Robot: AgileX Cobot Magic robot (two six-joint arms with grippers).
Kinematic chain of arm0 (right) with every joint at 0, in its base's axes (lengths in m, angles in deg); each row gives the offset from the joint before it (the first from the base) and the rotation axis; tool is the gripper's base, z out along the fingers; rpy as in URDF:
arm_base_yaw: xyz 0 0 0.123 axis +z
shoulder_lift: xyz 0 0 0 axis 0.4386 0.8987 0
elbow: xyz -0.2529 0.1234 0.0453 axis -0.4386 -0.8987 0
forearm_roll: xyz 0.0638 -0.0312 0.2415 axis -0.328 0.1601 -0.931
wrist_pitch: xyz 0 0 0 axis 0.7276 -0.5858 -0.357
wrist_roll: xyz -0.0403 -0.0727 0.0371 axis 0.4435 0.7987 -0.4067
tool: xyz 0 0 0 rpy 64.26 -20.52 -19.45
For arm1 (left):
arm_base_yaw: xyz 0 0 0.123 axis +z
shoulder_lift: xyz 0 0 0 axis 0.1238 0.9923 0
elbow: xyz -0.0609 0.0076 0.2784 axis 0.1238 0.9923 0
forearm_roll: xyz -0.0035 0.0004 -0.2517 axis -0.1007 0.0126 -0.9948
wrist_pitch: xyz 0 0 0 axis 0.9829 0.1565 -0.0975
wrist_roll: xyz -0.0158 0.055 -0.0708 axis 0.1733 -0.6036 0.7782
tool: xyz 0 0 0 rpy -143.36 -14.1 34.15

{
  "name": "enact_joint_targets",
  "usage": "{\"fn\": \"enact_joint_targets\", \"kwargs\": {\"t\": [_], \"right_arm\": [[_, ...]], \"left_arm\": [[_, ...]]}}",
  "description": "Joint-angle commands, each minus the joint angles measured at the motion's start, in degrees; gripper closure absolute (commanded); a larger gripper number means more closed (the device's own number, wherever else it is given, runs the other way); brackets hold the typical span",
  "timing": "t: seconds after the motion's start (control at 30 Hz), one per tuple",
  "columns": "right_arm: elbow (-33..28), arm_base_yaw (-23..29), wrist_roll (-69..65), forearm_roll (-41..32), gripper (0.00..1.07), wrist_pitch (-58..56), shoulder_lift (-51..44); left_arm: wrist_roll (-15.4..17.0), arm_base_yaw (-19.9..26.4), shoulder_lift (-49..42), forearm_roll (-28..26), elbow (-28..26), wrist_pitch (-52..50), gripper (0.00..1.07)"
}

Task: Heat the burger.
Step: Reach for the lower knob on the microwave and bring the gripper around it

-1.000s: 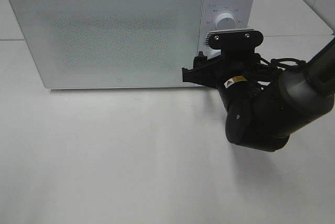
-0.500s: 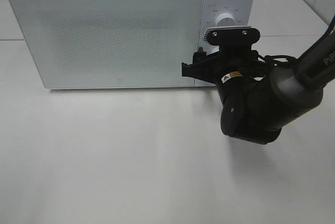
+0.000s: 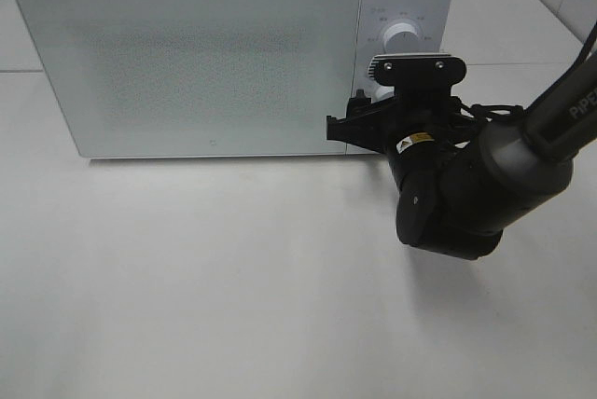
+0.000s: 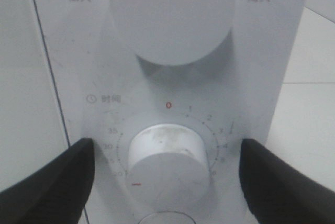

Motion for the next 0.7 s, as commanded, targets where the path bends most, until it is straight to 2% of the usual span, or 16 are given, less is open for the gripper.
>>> {"fn": "enact_joint_targets", "kwargs": {"t": [0.03, 0.33, 0.4, 0.43, 0.47, 0.5, 0.53, 0.57, 0.6, 0.63, 0.7], "right_arm": [[0.9, -0.7, -0.3, 0.2, 0.34, 4.9, -0.1], [0.9, -0.7, -0.2, 0.2, 0.48, 7.7, -0.1], [0.9, -0.7, 0.1, 0.2, 0.6, 8.7, -0.1], [0.9, -0.7, 0.1, 0.2, 0.6, 8.7, -0.1], [0.9, -0.7, 0.1, 0.2, 0.73, 9.5, -0.1], [0.9, -0.7, 0.1, 0.2, 0.73, 9.5, -0.1], [0.9, -0.7, 0.1, 0.3, 0.78, 9.7, -0.1], [0.9, -0.7, 0.1, 0.3, 0.91, 10.7, -0.1], [0.9, -0.7, 0.1, 0.3, 0.91, 10.7, -0.1], [0.9, -0.7, 0.1, 0.6, 1.0, 11.1, -0.1], [1.1, -0.7, 0.1, 0.6, 1.03, 11.1, -0.1]], "left_arm": [[0.1, -0.1, -1.3, -0.4, 0.2, -0.9, 0.07], [0.1, -0.1, -1.3, -0.4, 0.2, -0.9, 0.07], [0.1, -0.1, -1.3, -0.4, 0.2, -0.9, 0.07], [0.1, -0.1, -1.3, -0.4, 0.2, -0.9, 0.07], [0.1, -0.1, -1.3, -0.4, 0.2, -0.9, 0.07], [0.1, -0.1, -1.3, -0.4, 0.2, -0.9, 0.07], [0.1, -0.1, -1.3, -0.4, 0.2, -0.9, 0.07], [0.1, -0.1, -1.3, -0.4, 0.2, -0.9, 0.07], [0.1, -0.1, -1.3, -0.4, 0.2, -0.9, 0.07], [0.1, -0.1, -1.3, -0.4, 0.2, -0.9, 0.07], [0.1, -0.1, -1.3, -0.4, 0.2, -0.9, 0.07]]}}
